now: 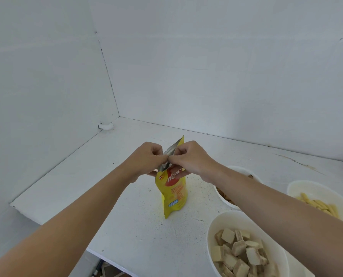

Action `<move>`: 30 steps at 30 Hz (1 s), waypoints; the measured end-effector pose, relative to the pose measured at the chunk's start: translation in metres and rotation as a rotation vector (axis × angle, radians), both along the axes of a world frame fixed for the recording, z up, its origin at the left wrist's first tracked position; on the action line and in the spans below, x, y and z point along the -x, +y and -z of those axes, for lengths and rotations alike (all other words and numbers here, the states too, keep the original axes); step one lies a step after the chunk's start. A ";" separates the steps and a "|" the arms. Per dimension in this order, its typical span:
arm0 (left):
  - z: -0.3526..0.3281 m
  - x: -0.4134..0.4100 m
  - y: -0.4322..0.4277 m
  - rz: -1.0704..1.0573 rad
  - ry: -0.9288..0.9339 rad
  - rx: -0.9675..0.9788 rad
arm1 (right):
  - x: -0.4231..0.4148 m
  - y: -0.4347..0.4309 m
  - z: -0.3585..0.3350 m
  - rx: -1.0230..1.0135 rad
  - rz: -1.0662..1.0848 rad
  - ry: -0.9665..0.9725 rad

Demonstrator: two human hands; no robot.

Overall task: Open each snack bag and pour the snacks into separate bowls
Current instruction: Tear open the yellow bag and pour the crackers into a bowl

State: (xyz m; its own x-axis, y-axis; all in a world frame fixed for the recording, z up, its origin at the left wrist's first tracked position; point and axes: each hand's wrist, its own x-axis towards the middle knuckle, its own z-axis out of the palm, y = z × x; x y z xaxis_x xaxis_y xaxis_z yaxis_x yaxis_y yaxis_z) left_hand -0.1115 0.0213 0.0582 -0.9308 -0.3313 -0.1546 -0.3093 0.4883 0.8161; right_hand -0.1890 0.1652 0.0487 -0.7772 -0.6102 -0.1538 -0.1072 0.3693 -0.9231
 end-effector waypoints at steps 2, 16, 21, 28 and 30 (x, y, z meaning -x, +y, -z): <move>-0.001 0.000 -0.003 0.008 -0.025 -0.097 | 0.001 0.001 0.000 0.003 0.029 -0.002; -0.008 0.003 -0.011 0.034 0.006 0.062 | 0.003 -0.004 -0.005 -0.140 -0.059 0.376; -0.007 0.001 -0.036 -0.011 -0.010 0.071 | 0.012 0.004 -0.007 -0.206 -0.060 0.348; -0.018 0.006 -0.044 -0.046 -0.033 0.113 | 0.012 0.005 -0.018 -0.389 -0.052 0.507; -0.018 0.007 -0.037 0.012 -0.078 0.148 | 0.009 0.003 -0.019 -0.426 -0.092 0.512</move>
